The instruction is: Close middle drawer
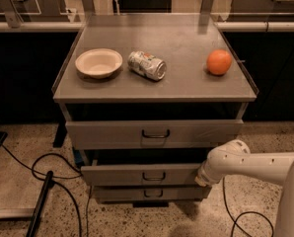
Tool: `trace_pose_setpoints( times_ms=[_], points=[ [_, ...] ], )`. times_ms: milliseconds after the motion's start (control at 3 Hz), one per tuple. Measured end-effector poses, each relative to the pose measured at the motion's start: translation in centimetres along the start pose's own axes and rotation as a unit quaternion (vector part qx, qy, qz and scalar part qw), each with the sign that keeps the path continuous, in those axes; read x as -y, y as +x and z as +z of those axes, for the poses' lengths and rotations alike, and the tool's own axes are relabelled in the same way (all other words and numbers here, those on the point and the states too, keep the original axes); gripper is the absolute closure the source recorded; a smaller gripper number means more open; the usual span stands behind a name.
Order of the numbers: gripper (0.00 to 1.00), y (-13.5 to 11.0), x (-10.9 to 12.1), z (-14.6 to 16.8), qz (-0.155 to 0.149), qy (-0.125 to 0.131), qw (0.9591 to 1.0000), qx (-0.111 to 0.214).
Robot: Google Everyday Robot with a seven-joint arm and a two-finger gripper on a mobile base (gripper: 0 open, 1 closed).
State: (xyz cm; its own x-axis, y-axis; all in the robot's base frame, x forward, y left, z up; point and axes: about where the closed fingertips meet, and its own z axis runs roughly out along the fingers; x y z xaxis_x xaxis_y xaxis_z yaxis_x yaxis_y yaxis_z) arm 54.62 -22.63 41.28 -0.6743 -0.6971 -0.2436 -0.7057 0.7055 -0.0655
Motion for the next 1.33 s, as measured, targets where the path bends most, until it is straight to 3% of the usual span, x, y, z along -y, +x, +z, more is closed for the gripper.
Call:
trace_pose_setpoints(
  times_ms=[1000,1333],
  points=[
    [0.00,0.00,-0.01,0.01,0.000,0.000,1.0000,0.000],
    [0.00,0.00,-0.01,0.01,0.000,0.000,1.0000,0.000]
  ],
)
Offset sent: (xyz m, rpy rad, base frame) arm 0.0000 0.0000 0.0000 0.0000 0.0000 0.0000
